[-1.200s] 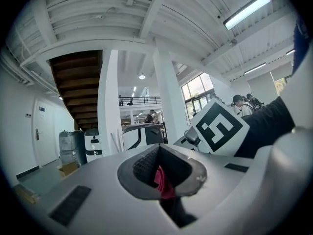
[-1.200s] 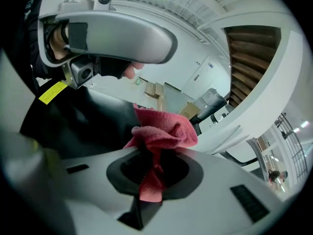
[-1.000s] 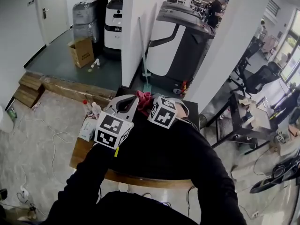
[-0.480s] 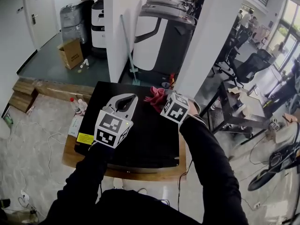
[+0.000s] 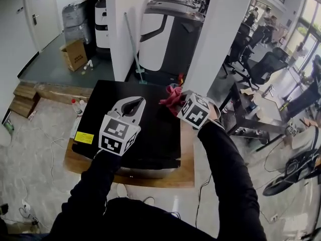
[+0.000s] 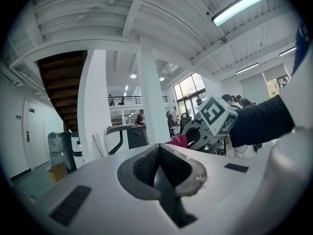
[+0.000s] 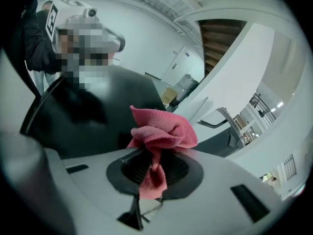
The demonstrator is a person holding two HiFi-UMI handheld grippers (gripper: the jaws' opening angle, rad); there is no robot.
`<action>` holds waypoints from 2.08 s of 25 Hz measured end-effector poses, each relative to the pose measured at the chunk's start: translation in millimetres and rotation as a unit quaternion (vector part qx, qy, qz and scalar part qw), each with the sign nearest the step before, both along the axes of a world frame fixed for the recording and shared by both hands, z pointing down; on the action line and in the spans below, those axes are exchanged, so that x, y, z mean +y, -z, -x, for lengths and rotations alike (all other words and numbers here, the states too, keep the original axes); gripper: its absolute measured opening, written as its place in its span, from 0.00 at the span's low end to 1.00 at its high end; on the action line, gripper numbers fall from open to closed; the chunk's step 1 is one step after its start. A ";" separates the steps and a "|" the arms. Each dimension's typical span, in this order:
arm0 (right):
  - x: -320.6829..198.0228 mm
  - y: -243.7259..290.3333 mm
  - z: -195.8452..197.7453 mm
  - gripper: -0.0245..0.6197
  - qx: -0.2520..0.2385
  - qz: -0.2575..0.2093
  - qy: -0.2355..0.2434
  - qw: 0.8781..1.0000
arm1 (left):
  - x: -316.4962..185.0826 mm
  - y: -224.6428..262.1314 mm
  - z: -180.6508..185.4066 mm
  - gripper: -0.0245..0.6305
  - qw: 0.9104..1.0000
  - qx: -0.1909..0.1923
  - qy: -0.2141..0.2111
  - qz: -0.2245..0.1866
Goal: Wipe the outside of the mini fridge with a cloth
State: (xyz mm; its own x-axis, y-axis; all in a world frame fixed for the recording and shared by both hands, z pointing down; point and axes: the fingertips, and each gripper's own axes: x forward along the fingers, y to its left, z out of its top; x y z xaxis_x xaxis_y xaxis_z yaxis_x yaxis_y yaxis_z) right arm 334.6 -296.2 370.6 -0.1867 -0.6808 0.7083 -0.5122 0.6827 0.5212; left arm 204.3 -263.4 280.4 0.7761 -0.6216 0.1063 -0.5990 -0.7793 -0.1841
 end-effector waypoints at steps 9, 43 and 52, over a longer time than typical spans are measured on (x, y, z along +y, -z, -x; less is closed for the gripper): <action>36.4 103.4 140.9 0.13 -0.041 -0.066 0.112 0.991 | 4.1 44.0 81.5 0.05 0.997 0.014 0.067 -0.036; 81.3 -22.7 340.6 0.13 0.014 0.039 0.158 0.987 | 38.6 -29.6 213.8 0.05 0.999 0.004 0.050 0.017; 113.3 -24.6 200.0 0.13 0.020 0.048 0.053 0.997 | 71.0 -23.1 90.4 0.05 0.998 0.009 -0.053 0.020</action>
State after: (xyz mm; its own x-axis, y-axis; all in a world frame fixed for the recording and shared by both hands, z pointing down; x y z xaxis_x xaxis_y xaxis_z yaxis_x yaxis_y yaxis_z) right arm 134.6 -182.9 395.2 -0.2242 -0.5881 0.7771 -0.4143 0.7792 0.4702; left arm 113.9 -192.4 303.6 0.8390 -0.5317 0.1155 -0.5159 -0.8448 -0.1416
